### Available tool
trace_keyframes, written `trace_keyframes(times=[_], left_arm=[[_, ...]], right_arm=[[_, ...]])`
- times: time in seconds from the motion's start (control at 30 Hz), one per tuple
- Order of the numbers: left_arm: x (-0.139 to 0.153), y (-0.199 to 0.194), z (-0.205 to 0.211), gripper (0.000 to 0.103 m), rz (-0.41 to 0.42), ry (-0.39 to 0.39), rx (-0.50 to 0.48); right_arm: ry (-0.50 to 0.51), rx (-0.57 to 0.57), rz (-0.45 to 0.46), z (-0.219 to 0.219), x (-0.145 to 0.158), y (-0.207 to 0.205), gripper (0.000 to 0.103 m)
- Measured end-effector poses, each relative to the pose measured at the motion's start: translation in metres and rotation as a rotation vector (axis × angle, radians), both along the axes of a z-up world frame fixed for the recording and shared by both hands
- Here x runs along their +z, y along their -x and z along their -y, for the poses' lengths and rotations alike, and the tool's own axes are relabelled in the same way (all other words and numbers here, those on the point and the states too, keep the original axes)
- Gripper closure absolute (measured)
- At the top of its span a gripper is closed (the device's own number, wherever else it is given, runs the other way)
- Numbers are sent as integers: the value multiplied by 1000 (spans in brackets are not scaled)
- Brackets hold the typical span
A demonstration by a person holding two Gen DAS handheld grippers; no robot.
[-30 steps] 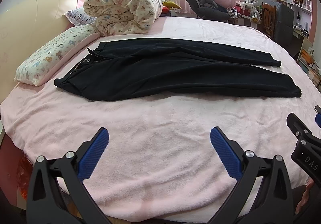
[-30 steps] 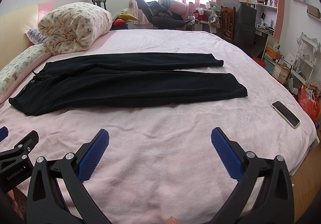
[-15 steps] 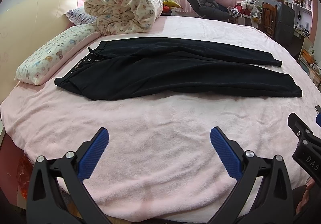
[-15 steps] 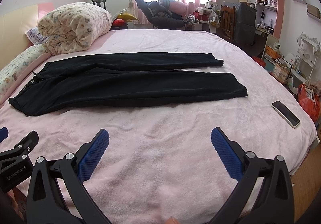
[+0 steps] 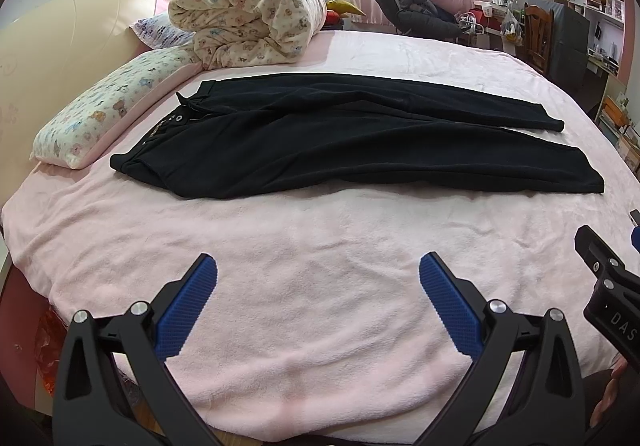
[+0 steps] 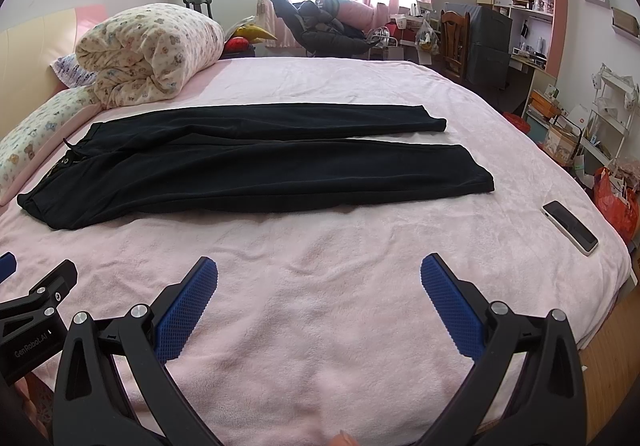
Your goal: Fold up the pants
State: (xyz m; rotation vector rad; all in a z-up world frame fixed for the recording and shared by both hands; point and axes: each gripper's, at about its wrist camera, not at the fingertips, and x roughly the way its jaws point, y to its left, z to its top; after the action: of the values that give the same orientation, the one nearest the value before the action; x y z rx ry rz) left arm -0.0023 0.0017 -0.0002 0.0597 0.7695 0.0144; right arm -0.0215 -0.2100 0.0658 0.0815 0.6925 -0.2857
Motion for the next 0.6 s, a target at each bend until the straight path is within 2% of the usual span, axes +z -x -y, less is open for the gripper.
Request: trace_keyframes(times=[0.6], left_arm=[[0, 0, -1, 2, -1, -2, 0]], right_arm=[[-1, 0, -1, 0, -1, 0, 1]])
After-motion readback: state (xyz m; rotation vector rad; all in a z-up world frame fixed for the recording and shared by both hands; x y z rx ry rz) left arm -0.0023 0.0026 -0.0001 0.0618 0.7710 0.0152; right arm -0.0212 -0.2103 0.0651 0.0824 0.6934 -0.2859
